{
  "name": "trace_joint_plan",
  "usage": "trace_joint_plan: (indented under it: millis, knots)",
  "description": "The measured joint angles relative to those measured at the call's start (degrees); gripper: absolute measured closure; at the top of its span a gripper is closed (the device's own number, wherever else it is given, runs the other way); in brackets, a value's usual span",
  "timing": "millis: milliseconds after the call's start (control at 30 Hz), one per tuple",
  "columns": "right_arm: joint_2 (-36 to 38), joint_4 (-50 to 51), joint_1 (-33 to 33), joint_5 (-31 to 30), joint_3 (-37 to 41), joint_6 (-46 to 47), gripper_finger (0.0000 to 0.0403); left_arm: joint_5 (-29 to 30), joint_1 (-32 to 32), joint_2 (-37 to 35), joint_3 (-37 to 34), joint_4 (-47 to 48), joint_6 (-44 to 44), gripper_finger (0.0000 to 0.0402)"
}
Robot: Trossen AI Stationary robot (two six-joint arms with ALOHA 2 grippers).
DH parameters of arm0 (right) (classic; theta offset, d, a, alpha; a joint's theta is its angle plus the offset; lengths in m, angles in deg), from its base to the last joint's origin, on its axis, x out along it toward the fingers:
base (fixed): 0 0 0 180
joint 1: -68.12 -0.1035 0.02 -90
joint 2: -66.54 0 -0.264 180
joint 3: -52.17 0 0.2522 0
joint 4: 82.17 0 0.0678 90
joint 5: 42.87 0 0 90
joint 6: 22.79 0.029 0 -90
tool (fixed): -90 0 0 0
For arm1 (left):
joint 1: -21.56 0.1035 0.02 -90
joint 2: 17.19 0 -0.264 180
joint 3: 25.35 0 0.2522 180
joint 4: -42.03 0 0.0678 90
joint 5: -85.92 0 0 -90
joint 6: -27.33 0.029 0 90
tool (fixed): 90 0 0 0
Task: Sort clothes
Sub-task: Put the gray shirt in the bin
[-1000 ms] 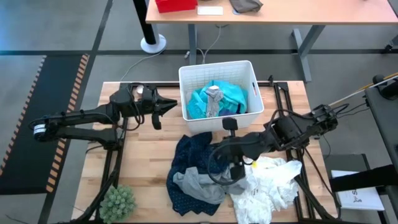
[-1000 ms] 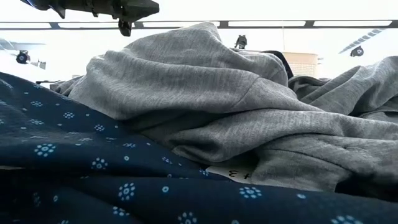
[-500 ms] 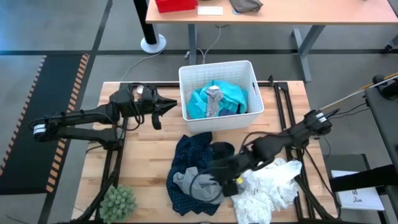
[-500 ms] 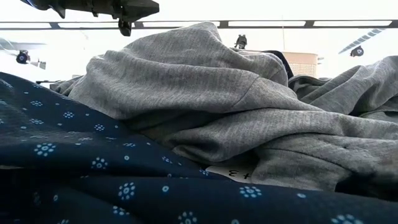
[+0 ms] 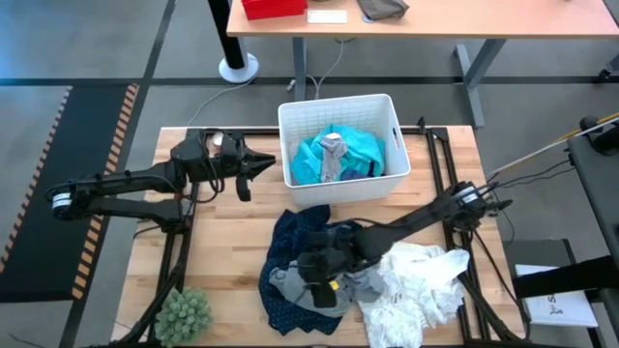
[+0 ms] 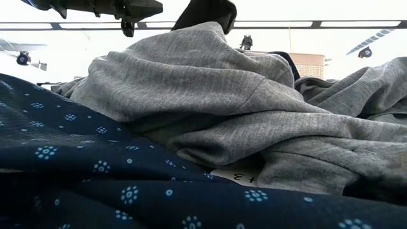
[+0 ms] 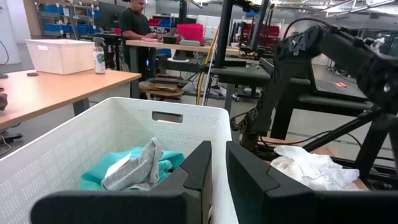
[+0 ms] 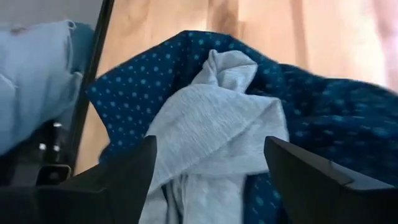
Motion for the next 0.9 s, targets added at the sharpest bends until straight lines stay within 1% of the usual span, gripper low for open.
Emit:
trace_joint_plan:
  millis: [200, 400, 500, 667, 733, 800, 900]
  knots:
    - [-4.87, -0.45, 1.60, 6.66, -1.51, 2.69, 0.0092, 0.00, 0.00, 0.00, 0.00, 0.03, 0.04, 0.0365]
    - [-7.73, -1.94, 3.13, 12.03, -3.09, 2.29, 0.0090, 0.26, 0.00, 0.00, 0.00, 0.04, 0.20, 0.0365]
    - [-9.57, -2.92, 3.92, 13.69, -3.08, 2.31, 0.0097, 0.28, 0.00, 0.00, 0.00, 0.05, 0.21, 0.0365]
    - [-11.93, -4.43, 5.25, 18.65, -3.08, 2.74, 0.0120, 0.28, 0.00, 0.00, 0.00, 0.08, 0.51, 0.0365]
    - [-12.16, -4.62, 5.55, 19.17, -3.08, 2.49, 0.0134, 0.31, 0.00, 0.00, 0.00, 0.06, 1.01, 0.0365]
    - [-12.15, -4.82, 5.64, 19.10, -3.09, 2.20, 0.0157, 0.35, 0.00, 0.00, 0.00, 0.05, 1.34, 0.0365]
    - [-12.14, -4.88, 5.64, 17.96, -3.08, 0.71, 0.0216, 0.40, 0.07, 0.00, 0.00, 0.03, 1.51, 0.0365]
